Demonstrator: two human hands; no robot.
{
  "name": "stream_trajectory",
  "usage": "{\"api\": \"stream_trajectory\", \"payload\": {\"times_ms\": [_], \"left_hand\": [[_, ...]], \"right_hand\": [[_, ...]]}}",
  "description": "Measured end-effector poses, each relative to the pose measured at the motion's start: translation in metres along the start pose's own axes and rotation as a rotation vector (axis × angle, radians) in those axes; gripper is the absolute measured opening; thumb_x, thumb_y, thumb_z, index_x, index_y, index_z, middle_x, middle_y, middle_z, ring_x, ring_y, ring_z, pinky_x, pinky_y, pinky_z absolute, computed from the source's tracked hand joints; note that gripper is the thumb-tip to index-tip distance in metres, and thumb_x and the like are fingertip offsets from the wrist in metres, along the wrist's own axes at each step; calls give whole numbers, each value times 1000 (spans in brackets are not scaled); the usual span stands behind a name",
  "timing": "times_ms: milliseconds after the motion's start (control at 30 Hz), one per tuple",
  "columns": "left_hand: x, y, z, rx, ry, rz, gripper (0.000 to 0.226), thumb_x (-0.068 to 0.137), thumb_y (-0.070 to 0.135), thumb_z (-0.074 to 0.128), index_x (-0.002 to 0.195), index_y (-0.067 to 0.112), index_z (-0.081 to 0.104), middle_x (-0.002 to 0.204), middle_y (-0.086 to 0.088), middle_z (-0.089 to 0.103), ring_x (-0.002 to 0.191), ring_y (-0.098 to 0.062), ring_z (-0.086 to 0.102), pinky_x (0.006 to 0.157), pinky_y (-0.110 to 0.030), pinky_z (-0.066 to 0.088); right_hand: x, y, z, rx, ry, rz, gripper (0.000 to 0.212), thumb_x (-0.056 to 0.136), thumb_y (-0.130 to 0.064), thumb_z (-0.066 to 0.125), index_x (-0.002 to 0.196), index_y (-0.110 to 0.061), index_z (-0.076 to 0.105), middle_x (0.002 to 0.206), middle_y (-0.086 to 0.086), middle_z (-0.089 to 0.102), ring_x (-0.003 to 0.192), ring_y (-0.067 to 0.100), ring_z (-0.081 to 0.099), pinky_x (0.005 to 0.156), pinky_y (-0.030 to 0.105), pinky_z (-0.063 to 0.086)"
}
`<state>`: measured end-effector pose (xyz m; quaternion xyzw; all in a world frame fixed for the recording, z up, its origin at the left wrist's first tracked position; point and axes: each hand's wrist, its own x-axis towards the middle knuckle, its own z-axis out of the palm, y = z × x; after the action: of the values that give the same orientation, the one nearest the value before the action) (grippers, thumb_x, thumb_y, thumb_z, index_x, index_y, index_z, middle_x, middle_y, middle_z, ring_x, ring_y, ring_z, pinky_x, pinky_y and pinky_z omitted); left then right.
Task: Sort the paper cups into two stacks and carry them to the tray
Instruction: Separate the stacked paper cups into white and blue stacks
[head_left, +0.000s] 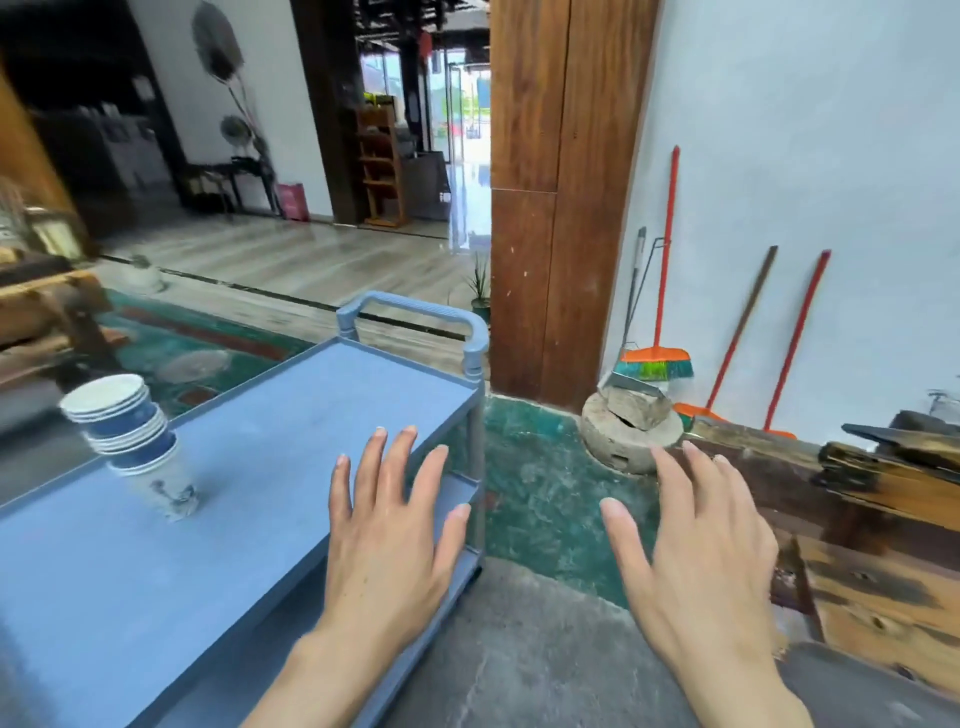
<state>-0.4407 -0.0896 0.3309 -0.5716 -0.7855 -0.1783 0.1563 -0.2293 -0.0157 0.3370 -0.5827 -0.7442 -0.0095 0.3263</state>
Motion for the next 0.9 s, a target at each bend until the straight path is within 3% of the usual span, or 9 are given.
{"api": "stream_trajectory", "payload": {"times_ms": [100,267,533,900], "left_hand": [[-9,-31,-11,38,38,-115,56,91,45,35,129,12,59,143,-18,51,138,-41,40,112,-61,26],[-30,-95,-33,133,88,-319,57,88,44,37,127,10,60,141,-20,52,136,-42,42,111,-61,27],[-72,-212,-74,254,158,-602,58,87,45,38,126,9,61,139,-21,54,134,-44,44,109,-63,31],[-56,-332,-70,154,178,-626,62,88,52,35,135,14,53,146,-15,48,140,-38,37,115,-55,26]], "right_hand": [[6,-31,18,48,-33,-112,55,92,-49,45,131,-12,51,140,16,49,134,38,38,98,55,37],[12,-102,51,117,-171,-283,61,88,-53,44,136,-16,48,147,12,43,140,33,30,104,51,29],[-3,-253,103,292,-220,-590,56,83,-47,55,124,-9,59,134,18,55,127,41,46,92,52,41],[-7,-373,162,326,-292,-631,58,86,-49,54,132,-15,51,141,13,49,136,35,37,98,53,35]]}}
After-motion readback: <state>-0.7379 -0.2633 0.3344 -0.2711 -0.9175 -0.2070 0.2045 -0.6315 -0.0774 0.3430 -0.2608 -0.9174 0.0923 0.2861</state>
